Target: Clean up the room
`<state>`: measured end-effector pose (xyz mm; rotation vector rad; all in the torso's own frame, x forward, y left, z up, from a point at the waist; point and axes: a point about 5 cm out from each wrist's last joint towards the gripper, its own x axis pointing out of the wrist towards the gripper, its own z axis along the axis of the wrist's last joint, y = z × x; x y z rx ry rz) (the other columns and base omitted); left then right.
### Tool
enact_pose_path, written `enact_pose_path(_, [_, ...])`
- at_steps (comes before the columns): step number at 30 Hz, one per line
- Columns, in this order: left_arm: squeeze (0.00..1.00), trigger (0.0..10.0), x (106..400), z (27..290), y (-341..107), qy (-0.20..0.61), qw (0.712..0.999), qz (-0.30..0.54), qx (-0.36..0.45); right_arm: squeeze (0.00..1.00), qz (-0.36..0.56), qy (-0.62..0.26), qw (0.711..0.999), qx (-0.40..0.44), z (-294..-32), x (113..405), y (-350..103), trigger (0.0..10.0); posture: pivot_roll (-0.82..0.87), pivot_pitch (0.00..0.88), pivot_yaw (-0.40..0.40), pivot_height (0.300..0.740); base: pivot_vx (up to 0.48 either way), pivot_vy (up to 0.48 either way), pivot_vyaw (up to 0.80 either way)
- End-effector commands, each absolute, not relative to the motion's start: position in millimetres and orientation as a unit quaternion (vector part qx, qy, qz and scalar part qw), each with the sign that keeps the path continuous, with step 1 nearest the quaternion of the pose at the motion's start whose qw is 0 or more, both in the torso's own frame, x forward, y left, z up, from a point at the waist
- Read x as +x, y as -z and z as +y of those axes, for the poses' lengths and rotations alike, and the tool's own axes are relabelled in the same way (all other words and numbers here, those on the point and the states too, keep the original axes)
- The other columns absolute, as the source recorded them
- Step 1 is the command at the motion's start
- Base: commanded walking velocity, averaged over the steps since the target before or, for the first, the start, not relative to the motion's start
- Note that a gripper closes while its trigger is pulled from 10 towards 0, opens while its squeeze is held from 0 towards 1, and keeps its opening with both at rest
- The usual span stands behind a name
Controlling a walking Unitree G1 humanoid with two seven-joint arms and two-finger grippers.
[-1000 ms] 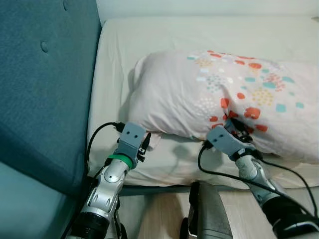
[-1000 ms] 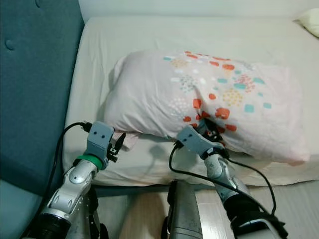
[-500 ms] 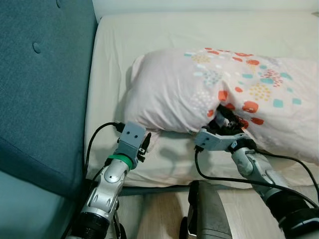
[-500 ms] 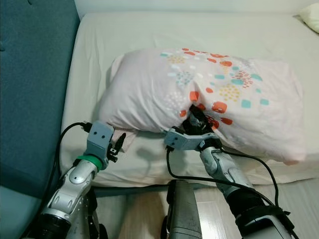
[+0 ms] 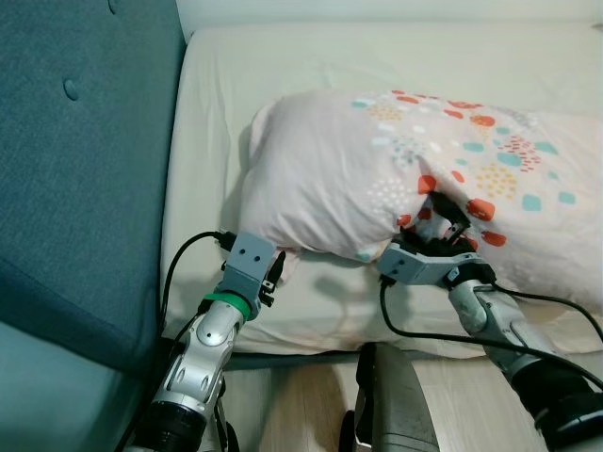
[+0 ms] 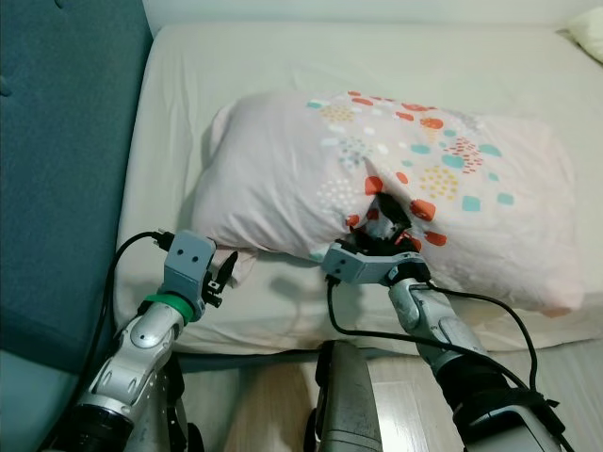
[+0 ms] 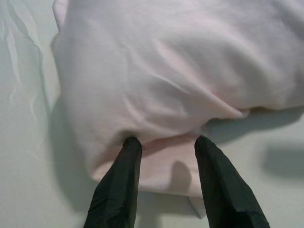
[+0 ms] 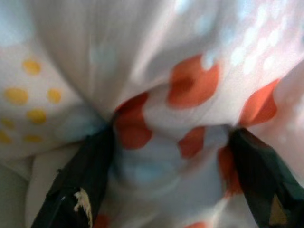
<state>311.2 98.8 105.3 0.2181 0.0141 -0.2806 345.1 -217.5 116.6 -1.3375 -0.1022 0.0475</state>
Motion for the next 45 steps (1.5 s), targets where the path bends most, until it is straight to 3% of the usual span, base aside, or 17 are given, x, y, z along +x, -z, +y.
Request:
enact_pose_path(1, [0.0, 10.0, 308.6, 98.7, -101.6, 0.142, 0.984, 0.013, 0.111, 1.0, 0.0, -0.011, 0.788, -0.616, -230.1, 342.6, -105.7, 10.0, 0.05, 0.137, 0.018, 0.551, 0.0, 0.0, 0.0])
enact_pose_path(3, [0.0, 10.0, 308.9, 99.0, -102.2, 0.141, 0.984, 0.012, 0.111, 0.97, 0.028, -0.011, 0.784, -0.62, -235.8, 343.3, -100.4, 10.0, 0.05, 0.136, 0.016, 0.551, 0.0, 0.0, 0.0])
enact_pose_path(4, [0.0, 10.0, 309.2, 99.6, -103.0, 0.139, 0.984, 0.011, 0.111, 0.0, 0.051, -0.008, 0.778, -0.626, -242.8, 344.1, -98.1, 10.0, 0.06, 0.135, 0.014, 0.551, 0.0, 0.0, 0.0])
enact_pose_path(11, [0.0, 10.0, 309.1, 101.7, -103.6, 0.135, 0.985, 0.011, 0.111, 0.0, 0.084, 0.008, 0.766, -0.638, -259.3, 345.2, -100.3, 10.0, 0.06, 0.134, 0.011, 0.551, 0.0, 0.0, 0.0])
enact_pose_path(12, [0.0, 10.0, 308.8, 102.8, -103.4, 0.133, 0.985, 0.011, 0.112, 0.0, 0.089, 0.021, 0.763, -0.64, -268.1, 346.4, -105.8, 3.3, 0.07, 0.133, 0.01, 0.551, 0.0, 0.0, 0.0])
enact_pose_path(14, [0.0, 10.0, 308.8, 102.8, -103.4, 0.133, 0.985, 0.011, 0.112, 0.0, 0.089, 0.021, 0.763, -0.64, -268.1, 346.4, -105.8, 3.3, 0.07, 0.133, 0.01, 0.551, 0.0, 0.0, 0.0])
enact_pose_path(15, [0.0, 10.0, 308.4, 103.5, -103.1, 0.132, 0.985, 0.011, 0.112, 0.0, 0.088, 0.031, 0.763, -0.64, -274.3, 347.9, -111.2, 0.0, 0.07, 0.132, 0.01, 0.551, 0.0, 0.0, 0.0])
enact_pose_path(27, [0.0, 10.0, 304.5, 126.3, -144.3, 0.133, 0.986, -0.053, 0.086, 0.0, 0.081, 0.03, 0.795, -0.601, -273.3, 353.0, -117.3, 0.0, 0.07, 0.124, 0.018, 0.551, 0.0, 0.0, 0.0])
enact_pose_path(29, [0.0, 10.0, 301.3, 134.1, -159.3, 0.144, 0.983, -0.075, 0.084, 0.0, 0.087, 0.029, 0.818, -0.567, -271.8, 352.9, -115.1, 0.0, 0.08, 0.124, 0.021, 0.551, 0.0, 0.0, 0.0])
enact_pose_path(31, [0.0, 10.0, 301.3, 134.1, -159.3, 0.144, 0.983, -0.075, 0.084, 0.0, 0.087, 0.029, 0.818, -0.567, -271.8, 352.9, -115.1, 0.0, 0.08, 0.124, 0.021, 0.551, 0.0, 0.0, 0.0])
enact_pose_path(32, [0.0, 10.0, 299.4, 138.5, -171.2, 0.147, 0.981, -0.094, 0.084, 0.0, 0.097, 0.023, 0.848, -0.521, -269.0, 352.7, -112.0, 0.0, 0.08, 0.126, 0.021, 0.551, 0.0, 0.0, 0.0])
enact_pose_path(33, [0.0, 10.0, 299.4, 138.5, -171.2, 0.147, 0.981, -0.094, 0.084, 0.0, 0.097, 0.023, 0.848, -0.521, -269.0, 352.7, -112.0, 0.0, 0.08, 0.126, 0.021, 0.551, 0.0, 0.0, 0.0])
enact_pose_path(35, [0.0, 10.0, 295.4, 141.3, -196.0, 0.156, 0.974, -0.136, 0.088, 0.0, 0.116, 0.014, 0.915, -0.386, -261.4, 353.3, -106.2, 0.0, 0.08, 0.127, 0.02, 0.551, 0.0, 0.0, 0.0])
enact_pose_path(36, [0.0, 10.0, 295.4, 141.3, -196.0, 0.156, 0.974, -0.136, 0.088, 0.0, 0.116, 0.014, 0.915, -0.386, -261.4, 353.3, -106.2, 0.0, 0.08, 0.127, 0.02, 0.551, 0.0, 0.0, 0.0])
enact_pose_path(37, [0.0, 10.0, 292.6, 136.5, -214.0, 0.163, 0.969, -0.164, 0.089, 0.0, 0.113, 0.013, 0.952, -0.283, -255.7, 356.3, -107.4, 0.0, 0.08, 0.128, 0.018, 0.551, 0.0, 0.0, 0.0])
enact_pose_path(39, [0.0, 10.0, 292.6, 136.5, -214.0, 0.163, 0.969, -0.164, 0.089, 0.0, 0.113, 0.013, 0.952, -0.283, -255.7, 356.3, -107.4, 0.0, 0.08, 0.128, 0.018, 0.551, 0.0, 0.0, 0.0])
enact_pose_path(45, [0.0, 10.0, 291.2, 127.8, -226.2, 0.165, 0.968, -0.174, 0.071, 0.0, 0.082, 0.043, 0.984, -0.155, -255.4, 364.0, -121.5, 0.0, 0.08, 0.131, 0.016, 0.551, 0.0, 0.0, 0.0])
